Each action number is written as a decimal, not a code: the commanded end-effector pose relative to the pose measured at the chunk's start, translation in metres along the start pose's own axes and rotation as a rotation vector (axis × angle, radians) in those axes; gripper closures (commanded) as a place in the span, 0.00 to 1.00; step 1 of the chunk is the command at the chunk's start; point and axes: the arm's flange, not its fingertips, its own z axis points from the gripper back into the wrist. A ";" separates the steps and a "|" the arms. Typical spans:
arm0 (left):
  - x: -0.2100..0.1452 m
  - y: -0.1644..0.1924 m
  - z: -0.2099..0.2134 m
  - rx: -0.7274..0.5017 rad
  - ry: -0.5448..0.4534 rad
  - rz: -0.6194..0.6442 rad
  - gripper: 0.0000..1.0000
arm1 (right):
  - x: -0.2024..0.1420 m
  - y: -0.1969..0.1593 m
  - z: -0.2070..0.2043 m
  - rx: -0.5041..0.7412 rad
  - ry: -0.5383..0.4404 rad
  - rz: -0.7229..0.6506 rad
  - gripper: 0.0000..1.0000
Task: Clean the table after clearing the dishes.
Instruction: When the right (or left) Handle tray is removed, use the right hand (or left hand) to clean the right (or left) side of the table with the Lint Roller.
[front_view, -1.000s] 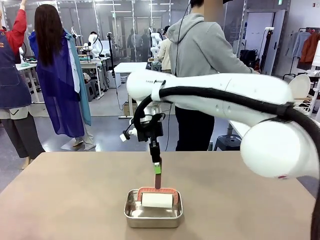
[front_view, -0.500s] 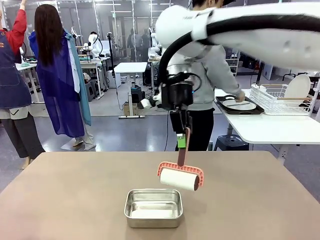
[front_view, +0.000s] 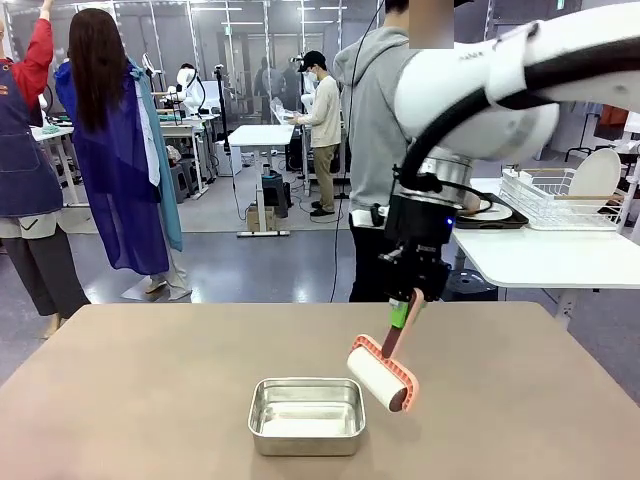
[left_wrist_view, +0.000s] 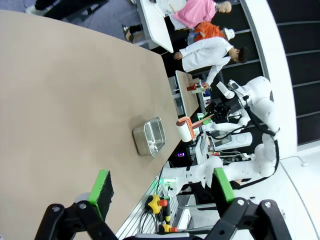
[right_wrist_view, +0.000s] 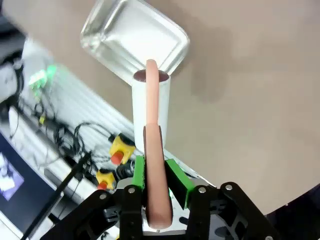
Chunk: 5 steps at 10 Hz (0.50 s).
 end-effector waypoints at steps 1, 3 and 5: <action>-0.001 -0.005 -0.001 0.016 -0.010 0.017 0.00 | -0.026 -0.001 -0.008 -0.047 -0.057 -0.094 1.00; -0.001 -0.005 -0.001 0.016 -0.010 0.017 0.00 | -0.034 -0.021 -0.011 -0.066 -0.056 -0.155 1.00; -0.001 -0.005 -0.001 0.016 -0.010 0.017 0.00 | -0.024 -0.008 -0.006 -0.028 -0.050 -0.076 1.00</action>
